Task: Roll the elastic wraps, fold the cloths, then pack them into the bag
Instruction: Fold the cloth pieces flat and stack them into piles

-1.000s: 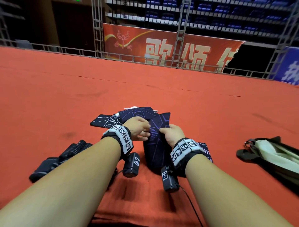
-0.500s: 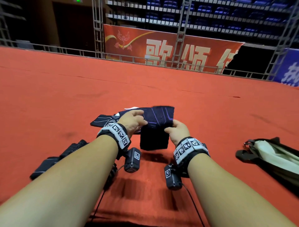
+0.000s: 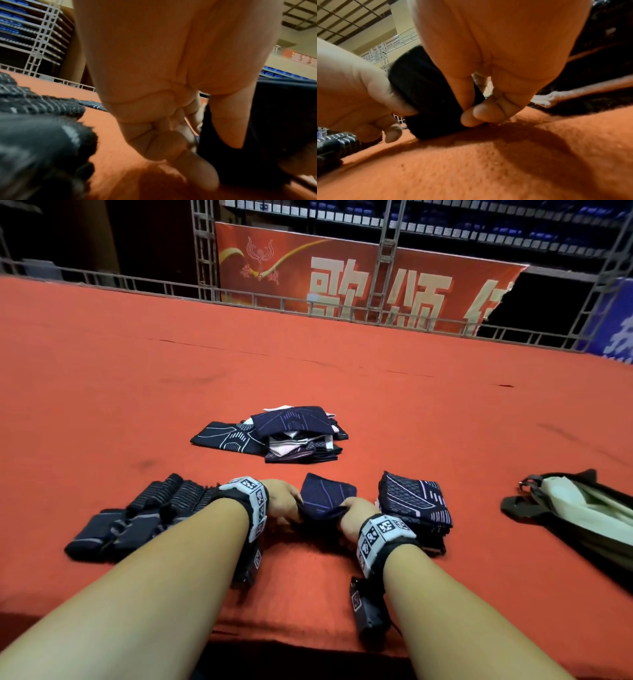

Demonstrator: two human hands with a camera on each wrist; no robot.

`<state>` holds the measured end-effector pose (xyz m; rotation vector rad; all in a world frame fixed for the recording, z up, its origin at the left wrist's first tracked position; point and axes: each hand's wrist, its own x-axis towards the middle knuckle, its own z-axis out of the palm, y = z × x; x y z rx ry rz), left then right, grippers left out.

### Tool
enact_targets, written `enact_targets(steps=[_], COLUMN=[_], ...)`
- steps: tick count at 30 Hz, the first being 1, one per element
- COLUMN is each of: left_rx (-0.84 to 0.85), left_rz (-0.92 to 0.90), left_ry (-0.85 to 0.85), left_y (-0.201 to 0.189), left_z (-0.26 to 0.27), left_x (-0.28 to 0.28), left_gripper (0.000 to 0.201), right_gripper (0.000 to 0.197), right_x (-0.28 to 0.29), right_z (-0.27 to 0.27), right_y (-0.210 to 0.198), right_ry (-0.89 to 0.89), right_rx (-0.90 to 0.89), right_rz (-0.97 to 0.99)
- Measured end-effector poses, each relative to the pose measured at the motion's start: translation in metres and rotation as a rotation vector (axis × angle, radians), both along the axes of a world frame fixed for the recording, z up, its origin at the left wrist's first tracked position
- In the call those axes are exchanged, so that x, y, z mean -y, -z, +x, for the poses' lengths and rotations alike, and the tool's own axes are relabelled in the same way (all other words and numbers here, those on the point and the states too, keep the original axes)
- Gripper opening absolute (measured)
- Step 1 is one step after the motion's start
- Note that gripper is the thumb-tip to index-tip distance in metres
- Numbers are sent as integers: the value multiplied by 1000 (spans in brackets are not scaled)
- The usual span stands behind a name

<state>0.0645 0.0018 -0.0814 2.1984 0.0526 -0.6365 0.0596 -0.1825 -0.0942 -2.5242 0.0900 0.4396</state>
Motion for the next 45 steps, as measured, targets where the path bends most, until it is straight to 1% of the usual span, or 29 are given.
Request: enact_targets(steps=[1, 3, 4, 6, 8, 9, 11, 13, 16, 17, 21, 24, 25, 27, 28, 29, 30, 31, 32, 34, 35, 37, 38, 40, 41, 43, 45], left_rx=[-25, -96, -118, -100, -27, -10, -28, -65, -46, -41, -46, -28, 13, 155, 245, 318, 374, 394, 388, 308, 256, 213, 216, 223, 221, 220, 210], left_rz=[-27, -76, -79, -92, -88, -72, -45, -9, 43, 52, 73, 121, 193, 446, 544, 593, 606, 621, 641, 689, 712, 743, 752, 763, 767, 791, 798], left_ry=[-29, -87, -112, -171, -234, -263, -294, -264, -253, -260, -259, -220, -188, -108, -79, -62, -38, 2, 56, 135, 146, 156, 154, 137, 129, 116, 116], left_y=[-2, -3, -1, 2, 6, 7, 6, 4, 6, 8, 11, 6, 4, -1, 0, 2, 6, 9, 14, 28, 35, 51, 59, 68, 70, 70, 73], left_z=[2, 2, 4, 8, 12, 14, 15, 13, 13, 15, 19, 23, 25, 27, 29, 32, 35, 37, 40, 47, 49, 51, 51, 51, 50, 48, 50], left_x=[-1, -2, -2, 0, 4, 5, 7, 7, 6, 5, 4, 5, 6, 13, 18, 23, 29, 35, 40, 49, 51, 51, 50, 46, 43, 38, 35], left_gripper=[18, 14, 17, 20, 11, 14, 24, 24, 14, 12, 18, 14, 16, 24, 32, 44, 56, 63, 64, 64, 66, 71, 73, 76, 76, 74, 71], right_gripper=[40, 31, 26, 25, 26, 25, 19, 18, 39, 42, 40, 34, 34, 34, 34, 35, 37, 39, 40, 37, 35, 32, 35, 46, 51, 55, 61], right_x=[-1, 0, 0, 1, 0, 0, -1, -4, -4, -4, -5, -5, -5, -6, -7, -9, -10, -11, -12, -15, -16, -19, -20, -22, -24, -28, -32], right_z=[0, 2, -1, -6, -7, -6, 0, 7, 20, 23, 29, 36, 37, 37, 36, 35, 34, 34, 34, 34, 33, 34, 35, 41, 44, 48, 52], right_y=[3, 9, 6, 0, -4, -5, -3, -2, 5, 6, 8, 11, 11, 11, 10, 9, 8, 7, 6, 3, 0, -7, -9, -10, -9, -3, 7], right_ry=[69, 157, 170, 175, 178, 177, 174, 176, 194, 199, 160, 126, 124, 112, 104, 97, 96, 100, 111, 133, 145, 147, 121, 11, -50, -138, -163], right_rx=[7, 15, 22, 38, 51, 58, 68, 77, 80, 89, 130, 155, 165, 174, 174, 175, 169, 171, 169, 193, 219, 274, 294, 302, 271, 165, 79], right_rz=[97, 183, 189, 184, 179, 169, 133, 81, -12, -39, -67, -100, -105, -114, -116, -112, -108, -98, -88, -73, -69, -58, -52, -57, -61, -28, 25])
